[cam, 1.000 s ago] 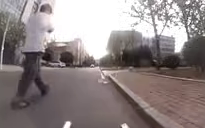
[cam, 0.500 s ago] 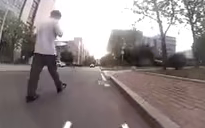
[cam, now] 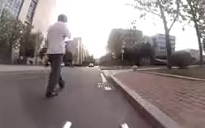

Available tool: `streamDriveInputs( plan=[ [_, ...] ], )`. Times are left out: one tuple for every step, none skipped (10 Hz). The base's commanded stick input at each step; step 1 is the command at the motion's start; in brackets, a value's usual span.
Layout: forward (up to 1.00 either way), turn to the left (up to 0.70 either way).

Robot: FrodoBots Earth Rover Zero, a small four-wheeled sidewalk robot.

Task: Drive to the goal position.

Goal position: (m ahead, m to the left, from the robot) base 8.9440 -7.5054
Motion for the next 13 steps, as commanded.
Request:
streamDriveInputs(
  plan=[
    [1.00,0.02],
    [1.00,0.01],
    [1.00,0.00],
    [1.00,0.00],
    [1.00,0.00],
    [1.00,0.00],
    [1.00,0.00],
    [1.00,0.00],
    [1.00,0.00],
    [1.00,0.00],
    [1.00,0.00],
    [1.00,0.00],
    [1.00,0.00]
  ],
)
